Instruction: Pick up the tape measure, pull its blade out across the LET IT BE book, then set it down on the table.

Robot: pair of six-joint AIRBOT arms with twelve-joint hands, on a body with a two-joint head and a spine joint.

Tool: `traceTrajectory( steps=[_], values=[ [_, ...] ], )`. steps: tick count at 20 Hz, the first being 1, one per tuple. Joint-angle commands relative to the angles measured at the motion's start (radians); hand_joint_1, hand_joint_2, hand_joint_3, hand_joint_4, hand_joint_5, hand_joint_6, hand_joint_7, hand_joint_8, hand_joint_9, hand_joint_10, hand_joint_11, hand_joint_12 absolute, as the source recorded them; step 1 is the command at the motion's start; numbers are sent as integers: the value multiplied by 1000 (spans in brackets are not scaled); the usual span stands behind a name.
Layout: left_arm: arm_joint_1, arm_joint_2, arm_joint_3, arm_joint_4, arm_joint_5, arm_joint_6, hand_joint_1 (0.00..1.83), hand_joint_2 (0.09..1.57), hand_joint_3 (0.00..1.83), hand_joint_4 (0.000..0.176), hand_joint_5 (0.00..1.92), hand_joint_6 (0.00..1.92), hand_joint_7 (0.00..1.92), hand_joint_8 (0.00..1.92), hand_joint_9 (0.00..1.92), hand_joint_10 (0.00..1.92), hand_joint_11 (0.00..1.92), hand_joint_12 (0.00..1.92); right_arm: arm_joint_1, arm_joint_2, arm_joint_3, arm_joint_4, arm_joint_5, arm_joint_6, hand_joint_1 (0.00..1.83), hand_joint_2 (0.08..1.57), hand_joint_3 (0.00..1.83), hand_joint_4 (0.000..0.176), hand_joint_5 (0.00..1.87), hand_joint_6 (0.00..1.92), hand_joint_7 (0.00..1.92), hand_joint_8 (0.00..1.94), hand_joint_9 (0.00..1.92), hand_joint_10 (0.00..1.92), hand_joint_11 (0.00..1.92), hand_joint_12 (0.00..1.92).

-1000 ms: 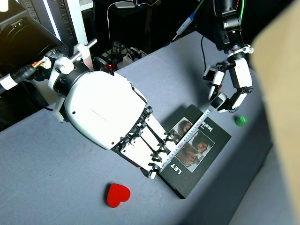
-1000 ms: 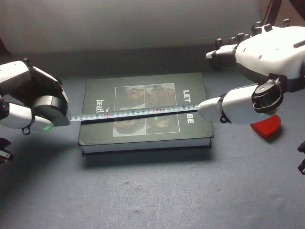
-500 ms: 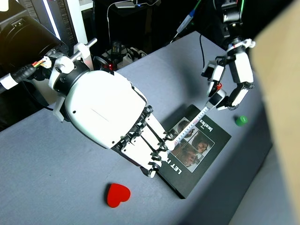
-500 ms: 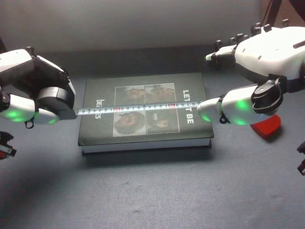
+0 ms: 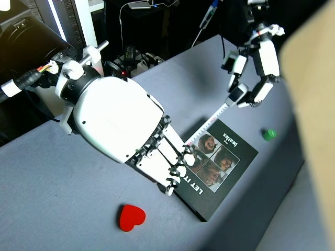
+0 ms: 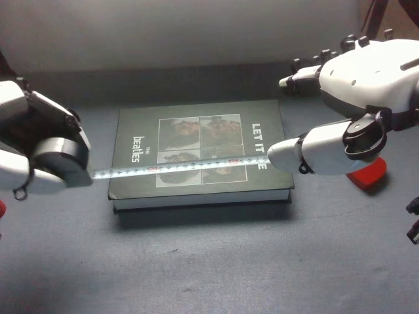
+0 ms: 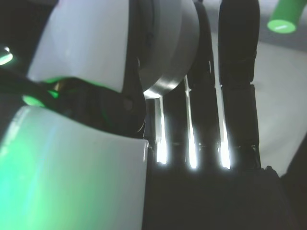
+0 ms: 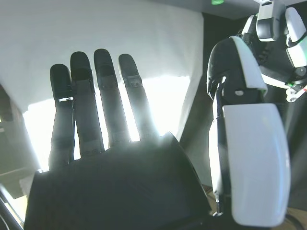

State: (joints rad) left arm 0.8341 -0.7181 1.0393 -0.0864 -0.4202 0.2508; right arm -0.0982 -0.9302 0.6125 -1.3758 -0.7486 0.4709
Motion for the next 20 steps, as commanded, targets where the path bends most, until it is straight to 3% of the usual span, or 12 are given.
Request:
traceTrajectory(
  steps=[1,9,15,20],
  values=[
    [-1,11,-2,-30,-122,7,1380,1103,0,0,959,875,900,1007,1043,1114,1037,951,9,5,-3,-69,0,4,294,1084,3,0,278,0,383,2,405,2,61,866],
    [165,2,-73,-140,-250,35,1382,1095,0,0,961,862,932,966,1061,1092,1054,947,9,3,-3,-70,1,4,297,1094,6,0,290,4,383,1,403,1,62,866],
    [284,-58,-58,-152,-332,42,1382,1094,0,0,959,865,925,962,1074,1075,1071,944,8,1,-4,-70,1,4,295,1095,3,0,290,7,384,1,402,0,69,868],
    [329,-105,-28,-178,-369,52,1380,1101,0,0,953,856,913,1001,1047,1115,1046,922,7,-2,-5,-70,1,4,298,1108,7,0,287,4,390,3,405,2,69,867]
  ],
)
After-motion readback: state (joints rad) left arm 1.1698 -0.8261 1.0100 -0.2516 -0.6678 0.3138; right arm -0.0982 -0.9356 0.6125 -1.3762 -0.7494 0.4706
